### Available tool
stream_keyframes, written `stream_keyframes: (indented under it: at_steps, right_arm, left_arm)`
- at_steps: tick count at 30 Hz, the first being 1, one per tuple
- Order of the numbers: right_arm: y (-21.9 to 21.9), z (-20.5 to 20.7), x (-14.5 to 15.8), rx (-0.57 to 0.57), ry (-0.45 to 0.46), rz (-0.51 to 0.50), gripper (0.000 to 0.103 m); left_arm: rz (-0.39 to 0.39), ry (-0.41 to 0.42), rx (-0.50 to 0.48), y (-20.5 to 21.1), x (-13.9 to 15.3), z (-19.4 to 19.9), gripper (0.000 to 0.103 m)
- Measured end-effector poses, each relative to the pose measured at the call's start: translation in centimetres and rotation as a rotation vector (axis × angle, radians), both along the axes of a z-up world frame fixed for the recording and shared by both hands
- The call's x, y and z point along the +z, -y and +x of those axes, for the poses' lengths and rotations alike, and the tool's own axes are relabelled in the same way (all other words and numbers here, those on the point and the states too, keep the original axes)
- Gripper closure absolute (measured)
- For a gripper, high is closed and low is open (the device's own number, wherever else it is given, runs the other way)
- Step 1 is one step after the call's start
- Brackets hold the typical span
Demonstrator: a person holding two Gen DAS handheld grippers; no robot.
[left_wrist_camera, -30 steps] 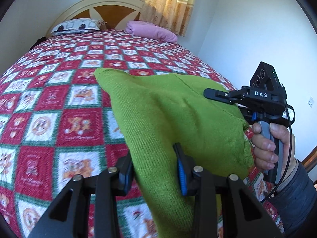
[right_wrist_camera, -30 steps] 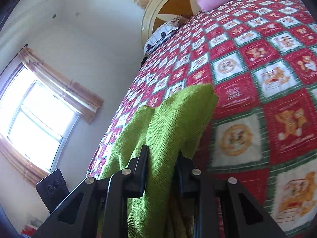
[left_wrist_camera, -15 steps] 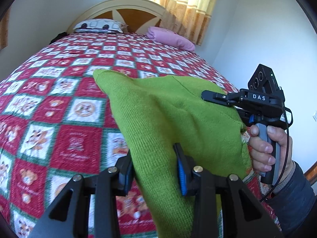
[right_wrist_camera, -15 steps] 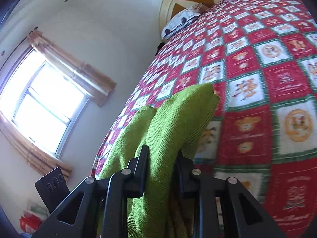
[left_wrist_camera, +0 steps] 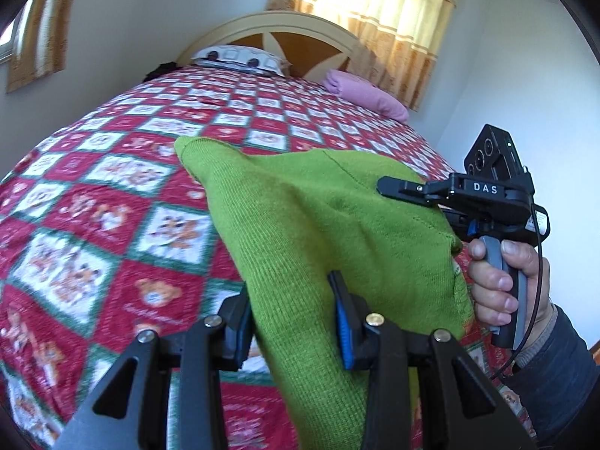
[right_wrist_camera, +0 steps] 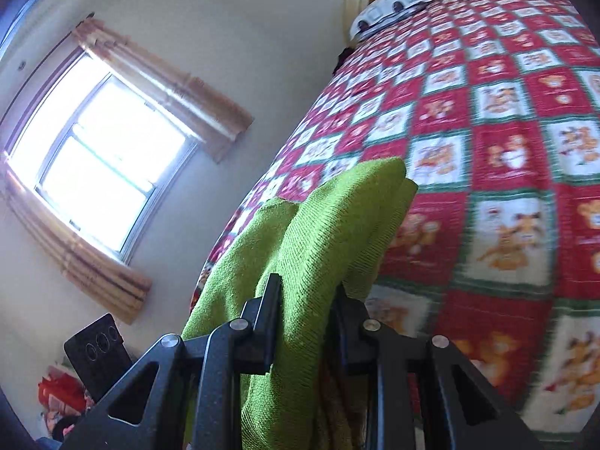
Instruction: Fold small clothes
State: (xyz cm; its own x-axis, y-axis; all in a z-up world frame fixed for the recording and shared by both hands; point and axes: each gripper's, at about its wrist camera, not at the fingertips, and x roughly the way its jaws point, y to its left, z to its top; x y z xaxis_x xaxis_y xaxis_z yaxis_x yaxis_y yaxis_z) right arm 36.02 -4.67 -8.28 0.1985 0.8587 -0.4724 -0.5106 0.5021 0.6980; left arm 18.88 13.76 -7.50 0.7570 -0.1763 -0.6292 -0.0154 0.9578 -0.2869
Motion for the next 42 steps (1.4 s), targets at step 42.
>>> stream_keyframes:
  at_steps: [42]
  right_arm:
    - [-15.5, -1.8, -4.9, 0.191, -0.061, -0.059, 0.078]
  left_arm:
    - [0.006, -0.084, 0.191, -9.6, -4.8, -5.8, 0.062]
